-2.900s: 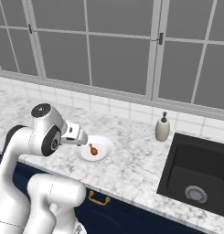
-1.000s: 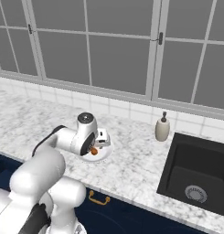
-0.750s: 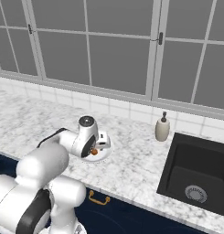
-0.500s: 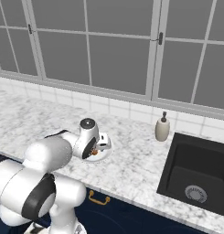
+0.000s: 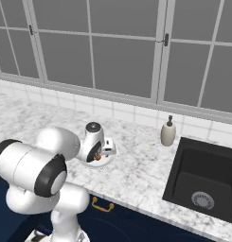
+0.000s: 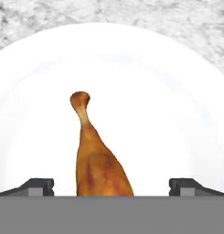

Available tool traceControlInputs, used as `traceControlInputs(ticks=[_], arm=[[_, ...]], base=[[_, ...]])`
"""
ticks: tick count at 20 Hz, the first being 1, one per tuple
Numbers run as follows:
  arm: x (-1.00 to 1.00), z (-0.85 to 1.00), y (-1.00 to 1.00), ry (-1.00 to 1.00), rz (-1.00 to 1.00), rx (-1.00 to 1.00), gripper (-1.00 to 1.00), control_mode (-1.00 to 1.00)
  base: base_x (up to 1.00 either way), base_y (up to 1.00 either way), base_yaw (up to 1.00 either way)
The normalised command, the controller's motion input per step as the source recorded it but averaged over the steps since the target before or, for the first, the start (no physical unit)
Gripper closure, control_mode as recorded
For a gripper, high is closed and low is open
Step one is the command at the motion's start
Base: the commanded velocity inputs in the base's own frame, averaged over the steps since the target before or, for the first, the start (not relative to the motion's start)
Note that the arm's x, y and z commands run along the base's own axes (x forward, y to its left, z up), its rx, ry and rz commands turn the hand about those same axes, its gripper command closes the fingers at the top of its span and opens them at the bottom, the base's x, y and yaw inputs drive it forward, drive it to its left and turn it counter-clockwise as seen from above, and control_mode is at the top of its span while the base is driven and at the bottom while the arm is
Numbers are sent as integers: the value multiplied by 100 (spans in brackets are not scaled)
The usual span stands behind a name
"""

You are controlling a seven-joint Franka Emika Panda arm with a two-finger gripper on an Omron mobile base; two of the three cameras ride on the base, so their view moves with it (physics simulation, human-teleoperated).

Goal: Pick up the knife from the drawer and place it on the cutting board. Then place the meat from the plate to the cutting board.

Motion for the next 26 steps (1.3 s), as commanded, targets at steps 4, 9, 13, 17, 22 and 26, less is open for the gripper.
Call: traceControlInputs(ticks=[4,9,13,17,22,26], arm=[[0,-32,1,1,0,0,100,-100],[0,-7,5,0,1,0,100,-100],[0,-4,15,0,3,0,100,-100],[-11,-4,23,0,5,0,100,-100],[-91,33,1,-14,3,0,100,-100],[-75,90,-1,-16,0,0,100,-100]], base=[[0,0,0],[0,0,0],[0,0,0],[0,0,0],[0,0,0],[0,0,0]])
